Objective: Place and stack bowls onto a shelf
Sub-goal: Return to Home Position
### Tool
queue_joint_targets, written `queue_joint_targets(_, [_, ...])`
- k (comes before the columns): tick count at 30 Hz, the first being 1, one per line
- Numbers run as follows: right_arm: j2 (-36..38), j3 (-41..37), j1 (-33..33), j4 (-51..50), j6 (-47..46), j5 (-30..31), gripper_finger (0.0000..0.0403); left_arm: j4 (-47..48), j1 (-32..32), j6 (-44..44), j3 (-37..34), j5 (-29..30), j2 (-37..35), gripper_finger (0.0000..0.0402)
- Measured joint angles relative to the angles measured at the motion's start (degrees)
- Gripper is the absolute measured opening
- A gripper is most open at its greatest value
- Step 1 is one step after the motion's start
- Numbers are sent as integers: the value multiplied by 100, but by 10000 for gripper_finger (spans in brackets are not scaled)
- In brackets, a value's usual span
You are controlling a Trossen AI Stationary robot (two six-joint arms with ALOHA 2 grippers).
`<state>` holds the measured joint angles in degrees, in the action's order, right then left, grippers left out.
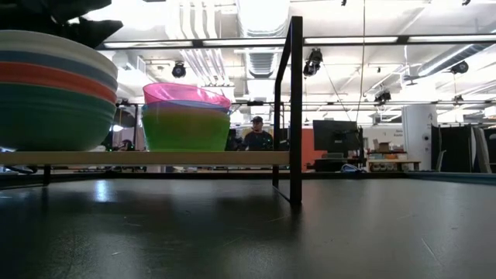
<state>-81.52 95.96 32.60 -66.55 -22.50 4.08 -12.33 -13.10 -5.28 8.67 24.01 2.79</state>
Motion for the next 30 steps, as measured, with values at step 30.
queue_joint_targets(30, [-2, 1, 0, 1, 0, 0, 185, -647, 2, 0, -807, 4, -281, 302])
